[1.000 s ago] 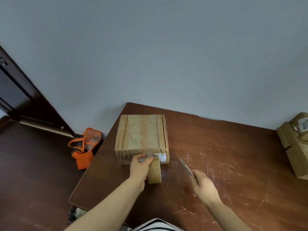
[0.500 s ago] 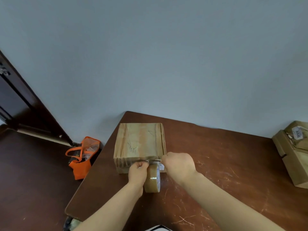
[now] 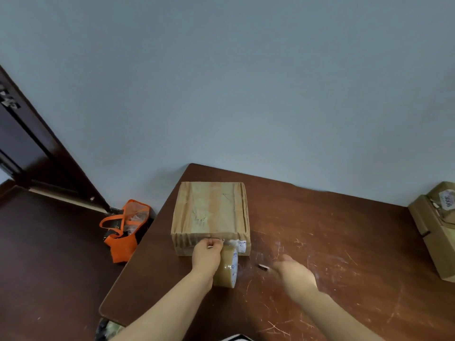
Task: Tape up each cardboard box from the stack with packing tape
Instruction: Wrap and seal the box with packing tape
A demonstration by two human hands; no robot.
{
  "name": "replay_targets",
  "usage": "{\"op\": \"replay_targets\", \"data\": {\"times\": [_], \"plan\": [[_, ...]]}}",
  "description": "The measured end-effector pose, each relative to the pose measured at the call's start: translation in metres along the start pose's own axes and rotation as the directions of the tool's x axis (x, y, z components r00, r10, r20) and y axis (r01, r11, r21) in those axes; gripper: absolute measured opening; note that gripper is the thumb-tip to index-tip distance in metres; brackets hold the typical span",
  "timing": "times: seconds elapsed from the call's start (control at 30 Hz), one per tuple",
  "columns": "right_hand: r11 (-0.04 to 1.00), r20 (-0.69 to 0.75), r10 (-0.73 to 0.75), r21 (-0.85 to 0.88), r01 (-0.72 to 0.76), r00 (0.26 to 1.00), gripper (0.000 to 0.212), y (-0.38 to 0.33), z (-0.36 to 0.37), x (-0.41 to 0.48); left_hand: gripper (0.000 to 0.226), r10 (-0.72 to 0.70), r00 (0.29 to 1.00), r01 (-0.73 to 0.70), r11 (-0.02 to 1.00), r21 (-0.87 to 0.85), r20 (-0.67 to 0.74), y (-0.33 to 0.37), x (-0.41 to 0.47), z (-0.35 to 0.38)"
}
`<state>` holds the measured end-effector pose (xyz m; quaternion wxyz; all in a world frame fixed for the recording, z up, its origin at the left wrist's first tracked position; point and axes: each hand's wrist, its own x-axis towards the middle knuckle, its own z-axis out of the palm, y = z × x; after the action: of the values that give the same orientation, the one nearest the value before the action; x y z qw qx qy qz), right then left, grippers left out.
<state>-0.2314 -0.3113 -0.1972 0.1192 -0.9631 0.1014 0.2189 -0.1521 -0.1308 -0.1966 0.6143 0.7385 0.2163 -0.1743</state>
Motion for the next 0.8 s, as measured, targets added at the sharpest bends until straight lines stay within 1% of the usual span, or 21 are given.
{"op": "replay_targets", "data": {"times": [0.07,0.1,0.13,0.17,0.2,0.23,0.27,0.3,0.33,0.37,0.4,0.43,0.47,0.5,0.53,0.6,0.63,0.7,0.73,0.8], "plan": [[0.997,0.088,0.063,0.047,-0.068,0.994,0.036,0.024,0.025,-0.005,0.013,0.006,1.0,-0.006,1.0,0.018,0.002,0.0,0.001,0.001],[0.995,0.083,0.089,0.046,-0.093,0.993,0.037,0.032,0.032,-0.006,0.013,0.008,1.0,-0.008,1.0,0.026,0.002,0.0,0.0,0.001],[0.994,0.019,0.101,0.038,-0.101,0.995,0.037,0.035,0.036,-0.006,0.013,0.008,1.0,-0.008,0.999,0.035,0.0,0.001,-0.001,0.001],[0.995,-0.091,0.087,0.052,-0.083,0.992,0.038,0.033,0.034,-0.005,0.013,0.008,1.0,-0.008,0.999,0.042,-0.001,0.001,-0.001,0.001],[0.993,-0.23,0.044,0.113,-0.018,0.972,0.038,0.025,0.028,-0.003,0.012,0.006,1.0,-0.006,0.999,0.048,-0.002,0.001,-0.001,0.001],[0.976,-0.37,-0.004,0.199,0.084,0.929,0.038,0.014,0.018,0.0,0.013,0.004,1.0,-0.004,0.999,0.053,-0.003,0.002,-0.001,0.001],[0.94,-0.479,-0.057,0.269,0.209,0.876,0.04,0.0,0.005,0.004,0.013,0.0,1.0,0.0,0.999,0.054,-0.003,0.001,-0.002,0.001],[0.892,-0.555,-0.133,0.294,0.343,0.821,0.047,-0.015,-0.01,0.009,0.013,0.0,1.0,0.001,0.999,0.045,-0.003,0.001,-0.002,0.002],[0.854,-0.57,-0.24,0.261,0.449,0.786,0.057,-0.03,-0.023,0.015,0.014,0.004,1.0,-0.004,0.999,0.036,-0.007,0.001,-0.002,0.002],[0.835,-0.52,-0.358,0.195,0.515,0.775,0.068,-0.045,-0.033,0.022,0.015,0.012,1.0,-0.012,0.999,0.033,-0.012,0.001,-0.003,0.002],[0.827,-0.44,-0.461,0.102,0.553,0.771,0.076,-0.058,-0.041,0.029,0.016,0.018,1.0,-0.017,0.999,0.038,-0.015,0.002,-0.004,0.002],[0.819,-0.359,-0.537,-0.004,0.574,0.763,0.081,-0.067,-0.045,0.036,0.016,0.021,1.0,-0.02,0.999,0.048,-0.014,0.002,-0.005,0.002],[0.808,-0.283,-0.583,-0.1,0.581,0.762,0.084,-0.071,-0.046,0.042,0.016,0.024,1.0,-0.024,0.998,0.059,-0.008,0.002,-0.006,0.002],[0.801,-0.223,-0.598,-0.168,0.574,0.77,0.087,-0.073,-0.043,0.05,0.016,0.033,0.999,-0.033,0.997,0.067,0.001,0.002,-0.006,0.002],[0.797,-0.193,-0.602,-0.207,0.568,0.775,0.09,-0.072,-0.039,0.056,0.017,0.046,0.999,-0.047,0.996,0.077,0.009,0.003,-0.006,0.001],[0.78,-0.176,-0.618,-0.256,0.571,0.766,0.093,-0.07,-0.032,0.062,0.017,0.087,0.996,-0.089,0.985,0.147,0.021,0.003,-0.005,-0.002],[0.773,-0.179,-0.626,-0.275,0.572,0.759,0.093,-0.069,-0.031,0.063,0.016,0.103,0.994,-0.108,0.97,0.218,0.034,0.002,-0.005,-0.004],[0.771,-0.161,-0.626,-0.276,0.574,0.763,0.09,-0.07,-0.03,0.063,0.015,0.101,0.994,-0.11,0.933,0.343,0.043,-0.007,-0.004,-0.011],[0.778,-0.16,-0.62,-0.254,0.575,0.768,0.09,-0.071,-0.031,0.063,0.016,0.09,0.995,-0.096,0.929,0.357,0.035,-0.012,-0.004,-0.015],[0.811,-0.182,-0.583,-0.185,0.555,0.792,0.091,-0.072,-0.032,0.066,0.02,0.052,0.998,-0.057,0.945,0.321,0.023,-0.02,-0.004,-0.019]]}}
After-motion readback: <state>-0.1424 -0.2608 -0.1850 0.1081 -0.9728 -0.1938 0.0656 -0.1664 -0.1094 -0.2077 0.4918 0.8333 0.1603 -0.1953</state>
